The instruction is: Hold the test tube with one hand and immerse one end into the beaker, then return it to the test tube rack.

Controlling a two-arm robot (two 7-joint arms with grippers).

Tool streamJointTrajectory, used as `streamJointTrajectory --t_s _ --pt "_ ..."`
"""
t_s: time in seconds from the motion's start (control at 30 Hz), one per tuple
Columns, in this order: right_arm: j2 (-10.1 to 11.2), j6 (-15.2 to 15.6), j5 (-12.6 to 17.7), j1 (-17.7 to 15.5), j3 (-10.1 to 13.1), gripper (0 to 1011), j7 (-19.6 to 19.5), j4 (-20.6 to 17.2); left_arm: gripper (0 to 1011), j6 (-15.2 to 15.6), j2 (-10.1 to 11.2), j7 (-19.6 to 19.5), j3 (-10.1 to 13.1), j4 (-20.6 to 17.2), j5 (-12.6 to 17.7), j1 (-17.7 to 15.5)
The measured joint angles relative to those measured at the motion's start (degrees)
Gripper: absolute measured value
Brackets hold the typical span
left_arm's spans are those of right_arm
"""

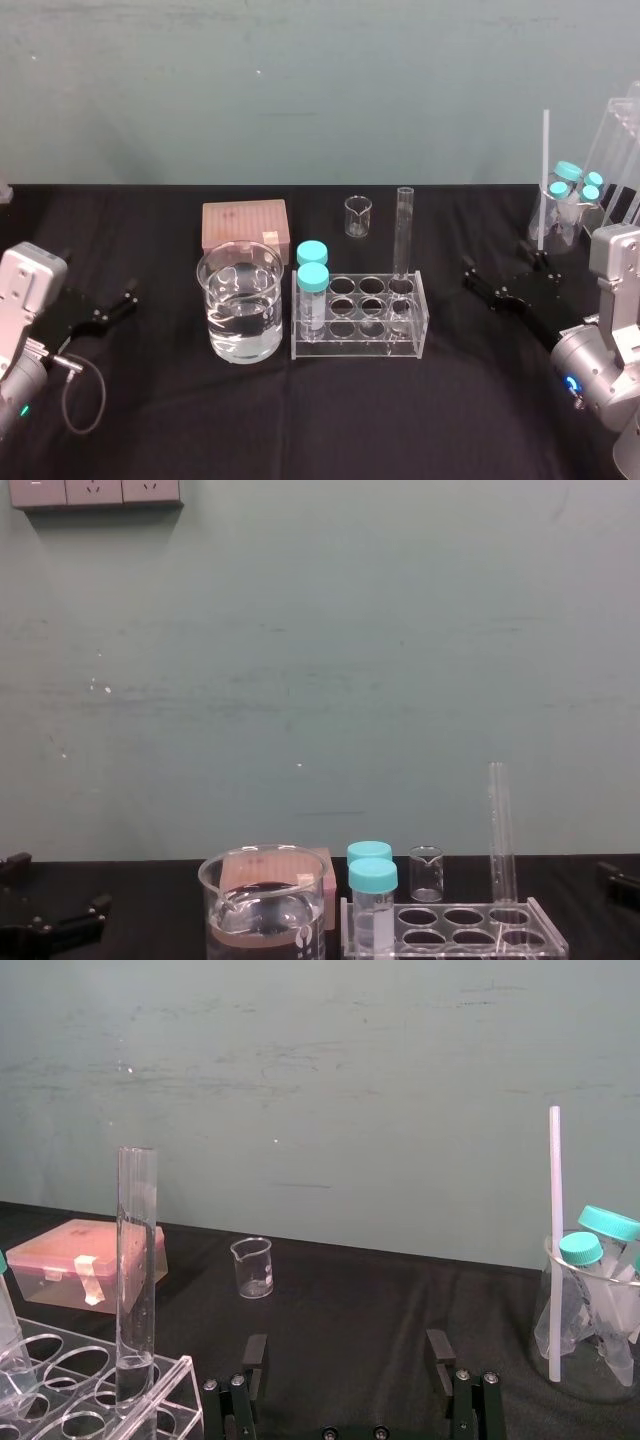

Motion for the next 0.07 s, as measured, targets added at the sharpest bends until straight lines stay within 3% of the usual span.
streamJointTrajectory --t_s 0.07 --pt "0.0 0.0 0.0 0.0 0.0 1000 0.0 0.0 1000 0.0 0.0 0.0 0.0 0.0 0.0 0.0"
